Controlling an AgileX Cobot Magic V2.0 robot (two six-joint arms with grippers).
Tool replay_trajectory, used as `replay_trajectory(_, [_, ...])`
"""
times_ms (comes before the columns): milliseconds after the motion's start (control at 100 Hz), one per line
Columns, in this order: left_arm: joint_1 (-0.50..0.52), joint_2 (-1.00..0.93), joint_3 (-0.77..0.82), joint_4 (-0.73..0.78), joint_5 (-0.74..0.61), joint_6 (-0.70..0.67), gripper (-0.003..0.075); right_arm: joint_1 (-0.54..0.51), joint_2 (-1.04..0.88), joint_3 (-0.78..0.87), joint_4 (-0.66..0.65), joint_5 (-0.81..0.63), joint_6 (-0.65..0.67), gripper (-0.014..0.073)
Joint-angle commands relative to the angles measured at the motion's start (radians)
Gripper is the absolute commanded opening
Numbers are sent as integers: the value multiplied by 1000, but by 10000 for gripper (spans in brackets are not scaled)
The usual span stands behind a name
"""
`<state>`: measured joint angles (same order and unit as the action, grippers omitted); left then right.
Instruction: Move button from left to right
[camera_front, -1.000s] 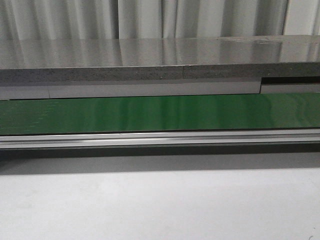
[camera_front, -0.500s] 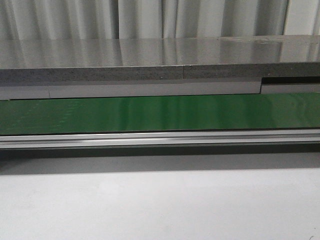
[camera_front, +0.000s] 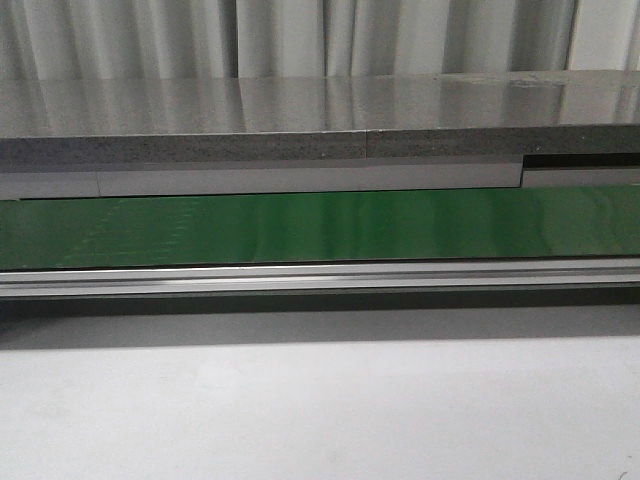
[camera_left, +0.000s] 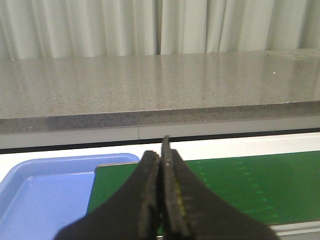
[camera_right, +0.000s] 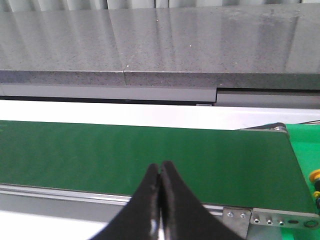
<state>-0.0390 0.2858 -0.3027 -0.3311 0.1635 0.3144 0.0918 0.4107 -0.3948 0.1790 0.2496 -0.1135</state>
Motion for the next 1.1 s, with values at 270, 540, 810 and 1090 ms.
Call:
replay_trajectory(270, [-7, 7, -28, -9, -74, -5, -21, -6, -10, -21, -49, -77, 0, -68])
replay_trajectory(540, [-7, 7, -28, -9, -74, -5, -21, -5, -199, 98, -146, -127, 86, -68])
replay_trajectory(810, [-7, 7, -28, -9, -74, -5, -21, -5, -441, 316, -148, -185, 91, -68])
replay_trajectory(1090, [-7, 7, -28, -9, -74, -5, -21, -5, -436, 405, -140, -288, 92, -68])
